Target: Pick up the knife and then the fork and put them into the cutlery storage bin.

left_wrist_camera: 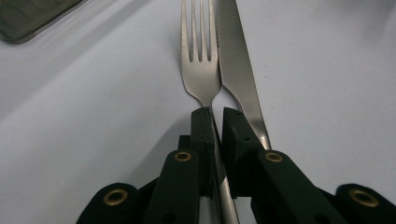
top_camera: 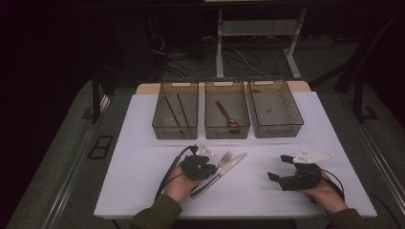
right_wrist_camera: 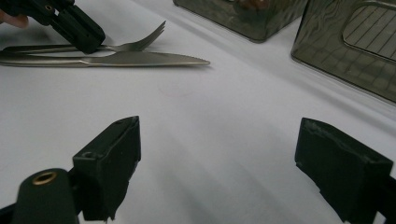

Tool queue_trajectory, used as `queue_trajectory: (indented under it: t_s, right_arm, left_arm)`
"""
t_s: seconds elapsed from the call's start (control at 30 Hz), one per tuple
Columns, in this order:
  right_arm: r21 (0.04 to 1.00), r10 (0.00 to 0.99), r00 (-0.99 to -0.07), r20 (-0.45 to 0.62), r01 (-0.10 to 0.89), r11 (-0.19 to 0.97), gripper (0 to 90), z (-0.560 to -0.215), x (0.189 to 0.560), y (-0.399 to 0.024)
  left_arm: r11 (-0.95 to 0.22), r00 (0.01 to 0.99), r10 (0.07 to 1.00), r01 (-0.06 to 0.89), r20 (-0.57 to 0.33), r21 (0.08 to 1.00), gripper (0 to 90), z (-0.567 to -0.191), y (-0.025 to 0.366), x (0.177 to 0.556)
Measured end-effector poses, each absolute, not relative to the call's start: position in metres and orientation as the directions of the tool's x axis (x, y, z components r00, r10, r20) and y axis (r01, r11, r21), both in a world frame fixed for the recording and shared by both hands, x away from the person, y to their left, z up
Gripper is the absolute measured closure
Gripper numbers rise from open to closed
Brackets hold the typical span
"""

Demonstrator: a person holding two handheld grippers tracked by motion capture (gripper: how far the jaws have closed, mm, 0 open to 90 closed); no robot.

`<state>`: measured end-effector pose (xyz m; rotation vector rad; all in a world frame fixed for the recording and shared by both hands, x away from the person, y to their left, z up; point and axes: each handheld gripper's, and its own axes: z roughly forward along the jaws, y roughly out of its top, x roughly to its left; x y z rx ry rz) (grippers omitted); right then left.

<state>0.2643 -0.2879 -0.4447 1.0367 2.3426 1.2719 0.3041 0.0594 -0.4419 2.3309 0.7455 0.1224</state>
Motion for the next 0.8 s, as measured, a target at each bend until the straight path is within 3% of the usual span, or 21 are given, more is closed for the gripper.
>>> queue_trajectory:
  t_s: [0.4, 0.8]
  right_arm:
    - [0.816, 0.702, -0.706, 0.09, 0.456, 0.354, 13.8, -0.444, 0.263, -0.288]
    - [0.821, 0.691, -0.696, 0.193, 0.501, 0.275, 14.1, -0.438, 0.271, -0.279]
  left_arm:
    - [-0.584, 0.812, 0.574, 0.494, -0.101, 0.644, 84.8, -0.442, 0.06, 0.307]
    - [-0.534, 0.832, 0.551, 0.41, -0.063, 0.739, 84.8, -0.42, 0.064, 0.307]
